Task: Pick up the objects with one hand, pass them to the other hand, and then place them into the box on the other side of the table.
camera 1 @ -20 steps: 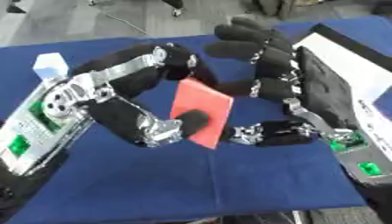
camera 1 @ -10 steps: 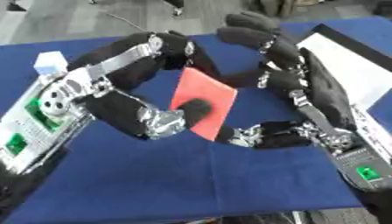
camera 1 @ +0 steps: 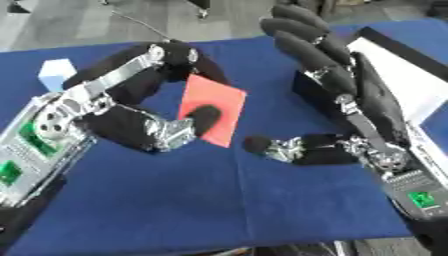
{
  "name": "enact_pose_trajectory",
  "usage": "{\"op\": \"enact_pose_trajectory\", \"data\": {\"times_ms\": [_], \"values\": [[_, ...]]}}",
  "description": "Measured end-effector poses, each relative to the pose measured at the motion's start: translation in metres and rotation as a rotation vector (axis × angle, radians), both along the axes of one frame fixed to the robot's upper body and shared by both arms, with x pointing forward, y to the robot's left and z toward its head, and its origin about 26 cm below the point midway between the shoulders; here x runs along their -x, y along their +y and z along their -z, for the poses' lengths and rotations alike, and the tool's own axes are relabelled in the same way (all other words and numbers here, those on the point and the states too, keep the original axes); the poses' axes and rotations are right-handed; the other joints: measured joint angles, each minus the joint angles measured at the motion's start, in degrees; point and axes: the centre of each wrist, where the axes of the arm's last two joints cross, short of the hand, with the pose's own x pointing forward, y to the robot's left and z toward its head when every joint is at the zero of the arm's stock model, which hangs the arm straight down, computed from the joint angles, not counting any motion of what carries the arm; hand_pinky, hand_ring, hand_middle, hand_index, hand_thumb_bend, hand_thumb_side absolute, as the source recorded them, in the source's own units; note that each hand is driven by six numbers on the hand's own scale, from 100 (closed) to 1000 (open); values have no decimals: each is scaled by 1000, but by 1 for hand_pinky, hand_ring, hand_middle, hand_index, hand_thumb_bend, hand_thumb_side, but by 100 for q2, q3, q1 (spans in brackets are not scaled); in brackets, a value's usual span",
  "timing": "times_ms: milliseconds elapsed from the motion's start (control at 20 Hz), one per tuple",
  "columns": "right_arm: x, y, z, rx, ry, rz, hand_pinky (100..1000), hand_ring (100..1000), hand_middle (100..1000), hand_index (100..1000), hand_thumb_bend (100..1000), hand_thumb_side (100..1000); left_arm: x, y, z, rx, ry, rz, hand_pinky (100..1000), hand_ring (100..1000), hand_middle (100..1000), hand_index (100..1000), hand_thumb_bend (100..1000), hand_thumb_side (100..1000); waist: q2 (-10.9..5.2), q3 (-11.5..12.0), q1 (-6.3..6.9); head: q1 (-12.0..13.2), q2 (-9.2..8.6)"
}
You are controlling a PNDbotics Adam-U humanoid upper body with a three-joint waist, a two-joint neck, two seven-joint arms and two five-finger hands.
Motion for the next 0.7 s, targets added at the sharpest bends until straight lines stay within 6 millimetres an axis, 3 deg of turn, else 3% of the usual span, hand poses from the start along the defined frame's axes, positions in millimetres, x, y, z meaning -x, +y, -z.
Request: {"op": "enact_pose_trajectory", "data": {"times_ms": [350,700], "values": [[-1,-1,-1,-43,-1,37,1000,988,918,1000,548,100,-5,4,3,12,6,-31,736,504,467,568,100,396,0,3,-26,1,0],[5,17,1,61,16,-127,999,982,905,1000,529,100,-8,-5,-7,35,-12,-9,736,505,467,568,100,401,0,59,-29,-19,0]]}}
